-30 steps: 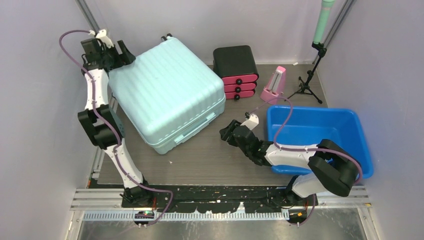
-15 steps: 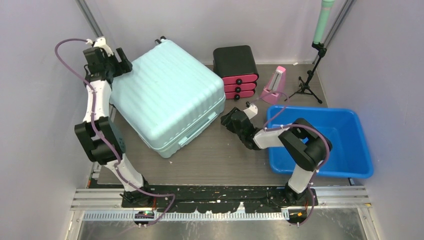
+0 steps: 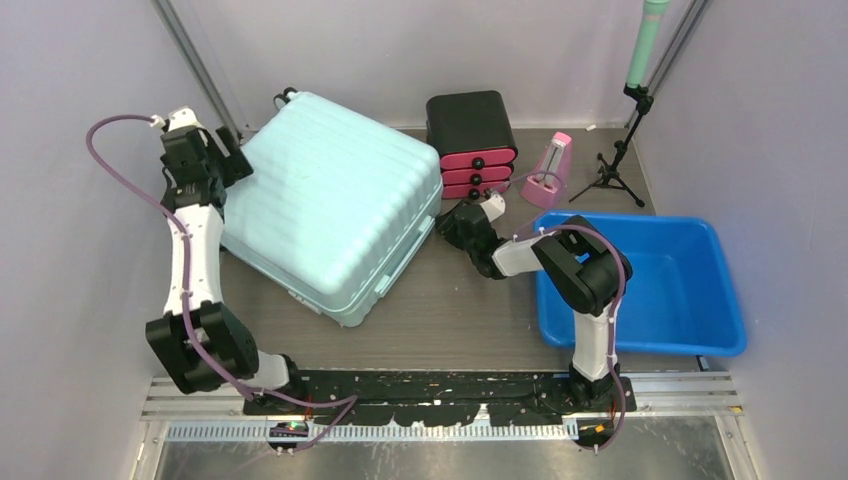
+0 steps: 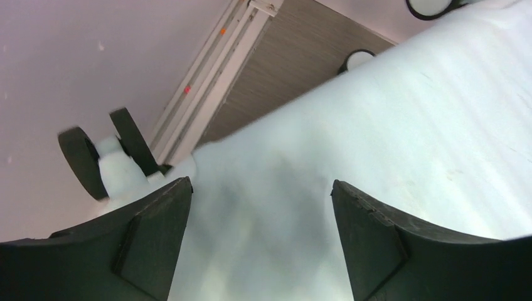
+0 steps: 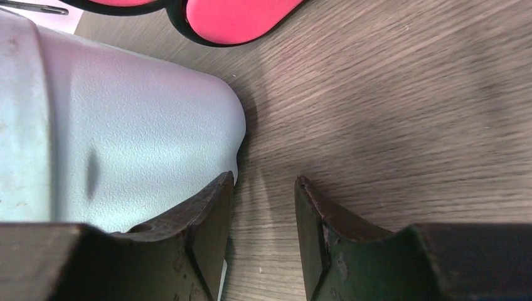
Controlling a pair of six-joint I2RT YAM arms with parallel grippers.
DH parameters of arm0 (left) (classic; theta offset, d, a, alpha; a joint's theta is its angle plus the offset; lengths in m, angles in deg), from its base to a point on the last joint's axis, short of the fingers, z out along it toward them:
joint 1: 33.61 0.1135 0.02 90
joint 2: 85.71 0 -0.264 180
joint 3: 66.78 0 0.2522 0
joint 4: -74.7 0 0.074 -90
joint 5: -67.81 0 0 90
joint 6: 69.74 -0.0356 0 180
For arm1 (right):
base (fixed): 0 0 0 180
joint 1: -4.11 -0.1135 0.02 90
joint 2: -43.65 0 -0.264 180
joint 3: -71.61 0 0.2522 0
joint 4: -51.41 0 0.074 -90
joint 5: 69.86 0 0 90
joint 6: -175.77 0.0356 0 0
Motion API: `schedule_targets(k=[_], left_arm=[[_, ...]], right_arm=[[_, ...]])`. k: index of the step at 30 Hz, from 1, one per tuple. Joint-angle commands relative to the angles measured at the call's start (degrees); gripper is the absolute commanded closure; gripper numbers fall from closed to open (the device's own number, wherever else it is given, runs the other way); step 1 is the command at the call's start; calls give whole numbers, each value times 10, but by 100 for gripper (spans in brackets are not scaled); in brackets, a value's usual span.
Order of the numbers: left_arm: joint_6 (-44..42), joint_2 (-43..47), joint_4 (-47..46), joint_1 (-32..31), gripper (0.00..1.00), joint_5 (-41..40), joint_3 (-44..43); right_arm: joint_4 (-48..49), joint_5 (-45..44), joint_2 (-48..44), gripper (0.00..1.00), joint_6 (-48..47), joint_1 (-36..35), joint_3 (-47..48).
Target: Open, take out, and arrange the luggage
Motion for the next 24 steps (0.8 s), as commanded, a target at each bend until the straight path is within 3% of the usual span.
schedule_targets(k=[1,12,16,18,24], left_arm=[[76,62,132,-55,14,-26,-3],[182,177,163,-77,11,-105,9],[241,229,215,-76,7,-190,14],[316,254,255,-77,8,-220,23],[377,285,304,-76,9,-232,66]], right_arm=[[18,42,21,53,29,-19,38],[-46,40,59,53,34,-24,131],[-99,54,80,53,17,-25,187],[-128,62,90,53,-1,-25,218],[-190,86,86,53,-42,-25,263]])
